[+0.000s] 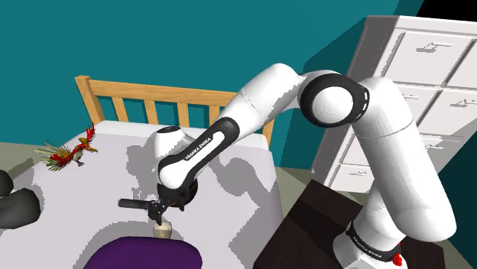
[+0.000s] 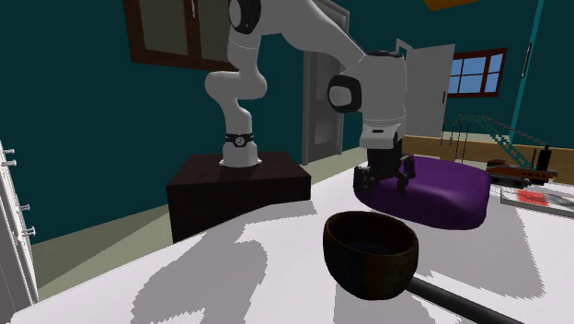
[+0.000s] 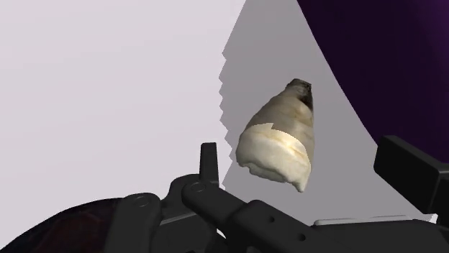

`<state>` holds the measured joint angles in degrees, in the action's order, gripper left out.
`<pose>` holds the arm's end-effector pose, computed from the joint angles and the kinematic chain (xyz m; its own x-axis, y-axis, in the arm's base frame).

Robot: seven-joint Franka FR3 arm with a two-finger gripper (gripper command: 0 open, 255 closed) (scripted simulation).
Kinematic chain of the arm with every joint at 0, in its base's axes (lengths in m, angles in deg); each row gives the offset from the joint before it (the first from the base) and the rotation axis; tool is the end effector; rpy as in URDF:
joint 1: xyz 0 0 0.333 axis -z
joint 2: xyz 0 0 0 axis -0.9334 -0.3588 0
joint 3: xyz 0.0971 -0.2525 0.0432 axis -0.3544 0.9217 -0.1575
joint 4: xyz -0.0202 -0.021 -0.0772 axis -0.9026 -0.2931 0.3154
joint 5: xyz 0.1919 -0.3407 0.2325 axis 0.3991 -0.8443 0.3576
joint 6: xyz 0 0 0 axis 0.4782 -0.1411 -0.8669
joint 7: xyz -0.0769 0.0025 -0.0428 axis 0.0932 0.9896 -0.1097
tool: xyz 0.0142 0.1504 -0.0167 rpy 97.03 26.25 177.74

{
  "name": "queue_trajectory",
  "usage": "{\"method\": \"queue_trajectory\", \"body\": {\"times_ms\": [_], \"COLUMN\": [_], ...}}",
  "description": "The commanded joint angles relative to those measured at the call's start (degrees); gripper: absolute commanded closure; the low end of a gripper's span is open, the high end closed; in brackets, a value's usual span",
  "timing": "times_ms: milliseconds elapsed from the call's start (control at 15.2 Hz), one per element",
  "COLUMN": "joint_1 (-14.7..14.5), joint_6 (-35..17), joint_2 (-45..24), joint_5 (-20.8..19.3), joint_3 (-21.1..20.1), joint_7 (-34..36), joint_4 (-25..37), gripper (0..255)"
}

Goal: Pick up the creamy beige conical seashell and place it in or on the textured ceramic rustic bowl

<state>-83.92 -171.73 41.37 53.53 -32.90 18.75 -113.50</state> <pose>0.5849 0.3379 0.0586 0.9941 0.0210 -0.1061 0.0007 -0.9822 -0.1876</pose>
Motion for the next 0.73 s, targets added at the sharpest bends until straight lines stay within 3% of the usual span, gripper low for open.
{"method": "queue_trajectory", "body": {"times_ms": [0, 660], "joint_1": [-0.88, -2.08], "joint_6": [0.36, -2.95], "joint_2": [-3.39, -7.91], "joint_5": [-0.11, -0.53], "joint_3": [0.09, 0.52], "joint_7": [0.62, 0.87], "joint_4": [3.79, 5.09], "gripper": [0, 0]}}
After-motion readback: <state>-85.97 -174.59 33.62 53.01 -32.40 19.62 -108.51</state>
